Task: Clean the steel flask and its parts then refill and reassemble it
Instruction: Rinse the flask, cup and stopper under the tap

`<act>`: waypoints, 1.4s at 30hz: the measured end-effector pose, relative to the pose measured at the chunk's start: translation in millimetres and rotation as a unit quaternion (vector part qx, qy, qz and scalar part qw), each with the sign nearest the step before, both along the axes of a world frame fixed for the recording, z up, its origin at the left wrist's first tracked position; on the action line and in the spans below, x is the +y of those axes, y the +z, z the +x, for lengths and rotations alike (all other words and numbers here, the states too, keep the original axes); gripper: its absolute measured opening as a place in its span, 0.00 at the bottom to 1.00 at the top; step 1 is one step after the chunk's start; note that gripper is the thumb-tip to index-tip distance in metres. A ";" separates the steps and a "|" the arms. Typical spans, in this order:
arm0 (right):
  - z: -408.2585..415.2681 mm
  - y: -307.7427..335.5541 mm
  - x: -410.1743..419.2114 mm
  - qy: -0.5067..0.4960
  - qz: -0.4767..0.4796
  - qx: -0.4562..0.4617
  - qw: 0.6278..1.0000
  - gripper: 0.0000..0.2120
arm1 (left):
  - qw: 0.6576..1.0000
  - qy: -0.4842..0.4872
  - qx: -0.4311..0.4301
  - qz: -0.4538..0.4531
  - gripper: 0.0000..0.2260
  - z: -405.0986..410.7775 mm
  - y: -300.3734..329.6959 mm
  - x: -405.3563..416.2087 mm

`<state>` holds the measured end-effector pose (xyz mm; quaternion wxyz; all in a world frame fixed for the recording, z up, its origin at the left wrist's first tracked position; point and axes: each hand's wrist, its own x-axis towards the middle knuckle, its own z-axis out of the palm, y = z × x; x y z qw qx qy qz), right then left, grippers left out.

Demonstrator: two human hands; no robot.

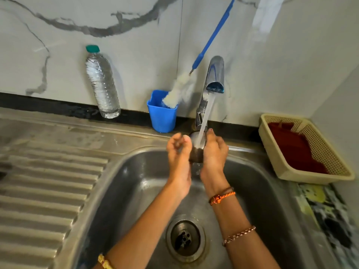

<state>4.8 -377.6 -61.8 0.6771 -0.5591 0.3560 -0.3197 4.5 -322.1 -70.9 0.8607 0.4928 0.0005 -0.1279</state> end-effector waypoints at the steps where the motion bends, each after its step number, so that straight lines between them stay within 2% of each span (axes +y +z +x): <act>1: 1.1 2.2 2.2 -0.008 0.037 -0.007 0.999 0.14 | 0.999 -0.015 -0.032 0.033 0.11 -3.7 -3.5 -2.8; 3: -0.4 6.5 5.2 0.029 -0.010 -0.001 1.000 0.15 | 0.997 -0.032 -0.041 0.062 0.15 -4.2 -6.7 -5.5; 5: -8.9 12.9 9.4 0.088 -0.123 -0.038 0.988 0.14 | 0.998 -0.028 0.033 0.039 0.18 4.3 6.0 -2.5; 7: -17.3 8.8 9.2 0.142 -0.310 -0.062 0.938 0.10 | 0.993 -0.052 0.103 0.035 0.20 18.1 22.6 0.3; 9: -25.8 -1.9 4.6 0.179 -0.472 -0.009 0.864 0.18 | 0.987 -0.083 0.132 0.040 0.19 26.0 29.7 7.3; 10: -29.0 -5.9 0.9 0.189 -0.492 0.004 0.850 0.20 | 0.986 -0.093 0.129 0.046 0.18 25.6 29.7 8.9; 11: -31.8 -6.6 -0.6 0.190 -0.480 0.003 0.856 0.20 | 0.988 -0.096 0.112 0.050 0.17 23.5 25.9 9.1; 13: -33.2 -4.2 4.8 0.162 -0.391 0.009 0.906 0.16 | 0.995 -0.092 0.022 0.039 0.14 11.8 13.5 9.9; 14: -31.3 0.7 11.6 0.155 -0.361 0.042 0.919 0.16 | 0.997 -0.073 -0.012 0.023 0.11 7.3 8.3 8.6; 15: -30.7 5.5 19.7 0.157 -0.373 0.086 0.910 0.18 | 0.999 -0.042 -0.019 0.002 0.10 7.3 5.3 7.4; 16: -32.6 8.0 25.4 0.167 -0.438 0.121 0.875 0.21 | 0.999 -0.024 0.017 -0.021 0.11 13.2 6.2 6.7; 17: -35.4 9.6 29.3 0.185 -0.524 0.131 0.821 0.22 | 0.995 -0.034 0.076 -0.046 0.12 19.8 10.2 8.0; 19: -37.6 9.4 15.1 0.204 -0.678 0.076 0.702 0.16 | 0.974 -0.121 0.192 -0.022 0.16 32.7 22.8 14.3; 21: -33.8 5.3 -13.7 0.222 -0.761 0.014 0.610 0.06 | 0.959 -0.186 0.209 0.055 0.18 37.4 30.7 19.8; 22: -31.1 3.2 -23.7 0.220 -0.773 0.015 0.594 0.06 | 0.963 -0.189 0.186 0.056 0.18 34.9 34.0 19.6; 23: -31.6 2.7 -25.2 0.195 -0.768 0.030 0.609 0.06 | 0.972 -0.177 0.155 0.028 0.18 34.1 31.4 15.6; 24: -33.0 4.5 -18.5 0.155 -0.733 0.062 0.659 0.09 | 0.979 -0.166 0.116 -0.010 0.16 31.1 29.6 10.1; 26: -31.7 13.9 10.1 0.079 -0.585 0.112 0.799 0.14 | 0.984 -0.163 0.071 -0.033 0.14 27.5 24.2 1.3; 27: -29.3 15.5 20.0 0.074 -0.545 0.120 0.826 0.15 | 0.983 -0.165 0.077 -0.028 0.14 31.0 21.7 -1.1; 28: -28.6 14.0 22.0 0.095 -0.565 0.106 0.812 0.16 | 0.981 -0.165 0.097 -0.019 0.14 36.5 21.7 -0.3; 29: -29.6 10.5 16.4 0.138 -0.626 0.074 0.764 0.17 | 0.979 -0.163 0.121 0.008 0.14 43.0 22.4 4.7; 30: -33.0 7.5 5.1 0.198 -0.689 0.042 0.695 0.17 | 0.972 -0.180 0.144 0.051 0.14 47.7 26.3 11.6; 31: -35.8 4.9 -10.0 0.244 -0.751 0.032 0.613 0.16 | 0.960 -0.204 0.155 0.117 0.14 48.7 29.6 19.1; 32: -36.7 2.4 -26.2 0.269 -0.792 0.042 0.547 0.14 | 0.945 -0.227 0.153 0.177 0.15 44.9 33.2 25.0; 33: -40.7 -0.4 -36.0 0.277 -0.806 0.066 0.519 0.13 | 0.939 -0.233 0.139 0.210 0.16 40.8 30.8 27.2; 34: -42.9 -6.0 -37.0 0.262 -0.794 0.086 0.542 0.13 | 0.949 -0.219 0.121 0.193 0.16 35.6 27.8 25.3; 35: -46.6 -6.5 -29.6 0.236 -0.747 0.093 0.615 0.13 | 0.965 -0.197 0.093 0.145 0.15 28.9 22.7 20.2; 36: -48.7 -2.7 -14.5 0.191 -0.638 0.092 0.740 0.15 | 0.979 -0.176 0.066 0.081 0.13 20.4 19.0 13.1; 37: -45.6 -0.4 4.3 0.139 -0.513 0.101 0.841 0.19 | 0.985 -0.165 0.050 0.020 0.12 14.2 12.6 5.4; 38: -41.3 1.2 19.7 0.110 -0.427 0.122 0.889 0.22 | 0.985 -0.160 0.057 -0.026 0.13 12.6 10.0 -0.3; 39: -40.3 5.8 28.1 0.104 -0.419 0.132 0.892 0.24 | 0.983 -0.160 0.079 -0.039 0.14 17.8 12.6 -0.5; 40: -39.1 6.4 26.4 0.109 -0.498 0.109 0.854 0.22 | 0.980 -0.168 0.107 -0.021 0.16 25.7 18.7 3.4; 41: -41.2 4.6 18.5 0.133 -0.598 0.061 0.788 0.20 | 0.973 -0.189 0.131 0.029 0.16 34.3 23.9 9.5; 42: -43.6 0.0 5.6 0.168 -0.696 0.016 0.698 0.16 | 0.961 -0.216 0.148 0.086 0.17 39.0 30.5 15.7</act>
